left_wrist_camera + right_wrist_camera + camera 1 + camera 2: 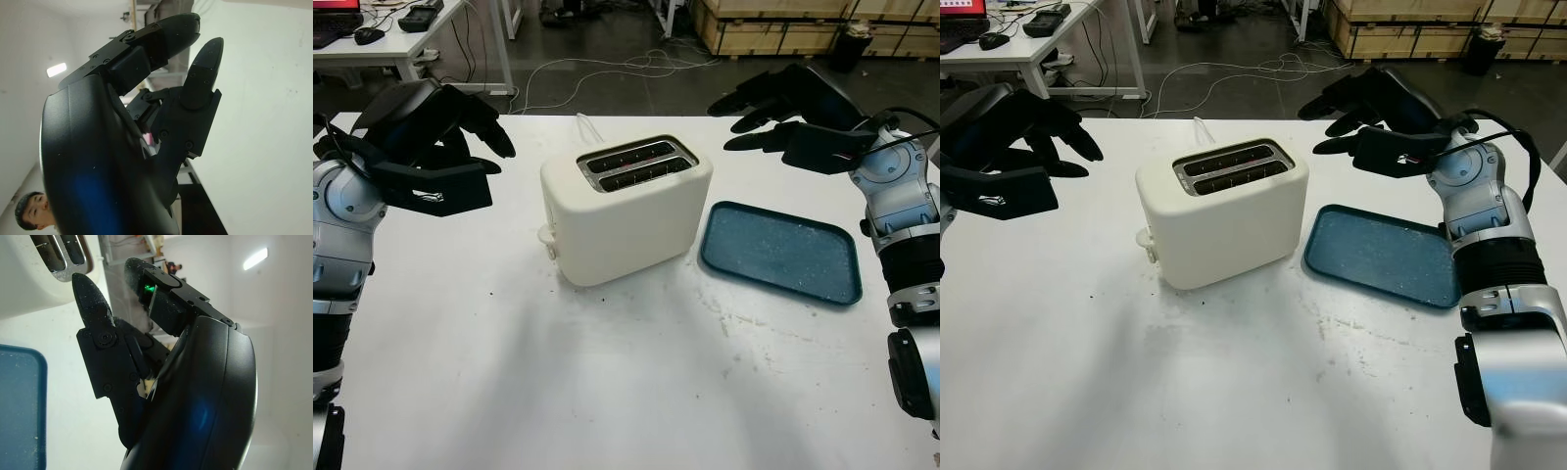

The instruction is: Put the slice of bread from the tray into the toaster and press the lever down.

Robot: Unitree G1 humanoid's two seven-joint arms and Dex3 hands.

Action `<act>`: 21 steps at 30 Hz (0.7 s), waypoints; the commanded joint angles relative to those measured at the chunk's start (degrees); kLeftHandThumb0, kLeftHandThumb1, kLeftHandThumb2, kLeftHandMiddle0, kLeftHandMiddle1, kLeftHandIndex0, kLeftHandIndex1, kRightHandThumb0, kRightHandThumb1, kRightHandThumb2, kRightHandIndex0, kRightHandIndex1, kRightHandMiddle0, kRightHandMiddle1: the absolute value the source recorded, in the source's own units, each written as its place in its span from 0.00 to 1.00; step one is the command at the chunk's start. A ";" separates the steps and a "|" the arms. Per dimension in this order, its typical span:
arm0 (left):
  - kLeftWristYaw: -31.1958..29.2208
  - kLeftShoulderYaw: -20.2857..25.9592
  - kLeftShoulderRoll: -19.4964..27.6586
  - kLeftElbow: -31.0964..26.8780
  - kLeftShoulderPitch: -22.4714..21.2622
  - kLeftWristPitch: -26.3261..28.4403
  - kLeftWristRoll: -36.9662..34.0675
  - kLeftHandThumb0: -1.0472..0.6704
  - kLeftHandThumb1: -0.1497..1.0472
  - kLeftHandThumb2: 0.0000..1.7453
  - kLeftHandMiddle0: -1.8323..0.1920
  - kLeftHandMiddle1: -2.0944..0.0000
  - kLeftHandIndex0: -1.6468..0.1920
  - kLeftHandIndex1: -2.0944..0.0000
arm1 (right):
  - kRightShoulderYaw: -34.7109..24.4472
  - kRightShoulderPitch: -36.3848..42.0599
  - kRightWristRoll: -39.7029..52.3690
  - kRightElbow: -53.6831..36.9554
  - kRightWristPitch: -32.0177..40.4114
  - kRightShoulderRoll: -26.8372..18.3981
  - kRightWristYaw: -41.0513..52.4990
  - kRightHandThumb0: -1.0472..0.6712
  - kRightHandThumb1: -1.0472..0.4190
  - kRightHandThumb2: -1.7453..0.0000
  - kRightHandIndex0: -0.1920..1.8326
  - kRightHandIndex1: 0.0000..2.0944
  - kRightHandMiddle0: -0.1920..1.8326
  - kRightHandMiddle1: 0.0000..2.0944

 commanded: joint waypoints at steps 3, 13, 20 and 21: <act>0.09 0.01 0.18 -0.10 -0.51 -0.28 -0.17 0.41 0.77 0.00 0.45 0.49 0.34 0.75 | -0.01 -1.41 0.01 -0.34 0.63 -0.30 -0.10 0.35 0.21 1.00 0.64 0.06 0.60 0.00; 0.32 -0.05 0.29 0.15 -0.52 -0.87 0.07 0.40 0.78 0.00 0.45 0.49 0.35 0.74 | -0.08 -1.45 0.41 0.23 -0.22 -0.25 0.13 0.34 0.21 1.00 0.63 0.09 0.60 0.00; 0.18 0.17 0.05 0.24 -0.39 -0.63 -0.44 0.41 0.78 0.00 0.46 0.49 0.35 0.73 | 0.19 -1.39 -0.31 -0.06 -0.49 -0.34 -0.50 0.34 0.22 1.00 0.62 0.12 0.60 0.01; 0.17 0.14 0.11 0.18 -0.36 -0.56 -0.34 0.41 0.78 0.00 0.46 0.49 0.35 0.73 | 0.17 -1.41 -0.19 -0.06 -0.41 -0.32 -0.30 0.34 0.21 1.00 0.60 0.15 0.60 0.01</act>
